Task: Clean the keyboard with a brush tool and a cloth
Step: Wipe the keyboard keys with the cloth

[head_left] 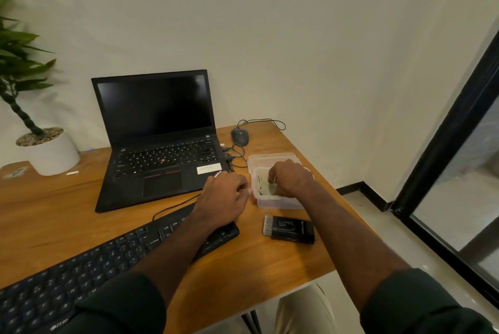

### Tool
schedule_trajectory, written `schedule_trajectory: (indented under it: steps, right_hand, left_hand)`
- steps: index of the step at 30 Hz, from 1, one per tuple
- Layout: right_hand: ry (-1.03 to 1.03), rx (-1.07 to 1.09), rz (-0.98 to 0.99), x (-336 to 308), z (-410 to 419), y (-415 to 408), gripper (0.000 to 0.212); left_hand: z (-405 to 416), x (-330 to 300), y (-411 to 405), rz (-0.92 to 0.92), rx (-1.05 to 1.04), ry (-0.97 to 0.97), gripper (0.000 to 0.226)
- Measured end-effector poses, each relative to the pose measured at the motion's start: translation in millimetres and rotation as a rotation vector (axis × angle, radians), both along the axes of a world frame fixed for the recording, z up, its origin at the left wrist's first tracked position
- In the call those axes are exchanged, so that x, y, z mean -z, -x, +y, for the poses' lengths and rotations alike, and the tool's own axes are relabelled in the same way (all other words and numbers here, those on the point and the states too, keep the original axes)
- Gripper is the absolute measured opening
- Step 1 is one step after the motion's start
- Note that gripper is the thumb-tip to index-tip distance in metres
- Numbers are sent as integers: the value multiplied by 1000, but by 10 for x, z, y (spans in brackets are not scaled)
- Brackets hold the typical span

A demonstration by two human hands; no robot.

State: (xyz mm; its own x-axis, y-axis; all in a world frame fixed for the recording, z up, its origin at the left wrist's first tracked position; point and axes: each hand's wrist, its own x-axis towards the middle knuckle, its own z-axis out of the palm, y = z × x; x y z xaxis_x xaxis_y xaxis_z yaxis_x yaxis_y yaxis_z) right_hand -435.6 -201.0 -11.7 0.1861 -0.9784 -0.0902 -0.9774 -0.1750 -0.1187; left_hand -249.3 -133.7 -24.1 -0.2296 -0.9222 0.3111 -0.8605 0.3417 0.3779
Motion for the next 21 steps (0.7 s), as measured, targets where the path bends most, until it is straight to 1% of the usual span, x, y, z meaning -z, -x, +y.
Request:
schedule_trajectory:
  steps: [4, 6, 7, 8, 9, 10, 11, 12, 13, 14, 15, 16, 19, 21]
  right_hand:
    - [61, -37, -32, 62, 13, 4, 26]
    - [68, -12, -122, 56, 19, 64, 27]
    - [82, 3, -216, 41, 26, 100, 27]
    - [113, 23, -351, 30, 36, 140, 25]
    - [155, 53, -523, 9, 66, 161, 22]
    - [175, 103, -742, -12, 110, 164, 17]
    - [139, 160, -1004, -55, 184, 138, 14]
    - [44, 200, -1268, -92, 269, 79, 13]
    - [-94, 225, -1502, -110, 356, -1, 16]
    - [-228, 240, -1687, -123, 443, -86, 19]
    - [-333, 250, -1805, -132, 533, -175, 23]
    - [-412, 259, -1879, -126, 610, -261, 26]
    - [-602, 295, -1997, -84, 795, -490, 30]
    - [-700, 271, -2030, -52, 903, -634, 37]
  left_hand:
    - [55, -27, -74, 30, -6, 0, 16]
    - [92, -46, -121, 51, 1, 11, 14]
    - [104, -57, -141, 79, 4, 11, 13]
    - [110, -70, -158, 133, 5, -2, 12]
    - [118, -101, -165, 212, 3, -31, 11]
    - [122, -134, -169, 306, -4, -68, 11]
    - [128, -176, -170, 407, -17, -123, 12]
    - [137, -224, -168, 525, -29, -193, 15]
    - [154, -279, -163, 654, -35, -268, 18]
    - [174, -325, -163, 774, -41, -342, 21]
    - [212, -375, -161, 869, -48, -410, 26]
    - [254, -421, -170, 924, -65, -460, 29]
    - [317, -441, -303, 953, -110, -506, 37]
    - [376, -430, -441, 940, -131, -501, 30]
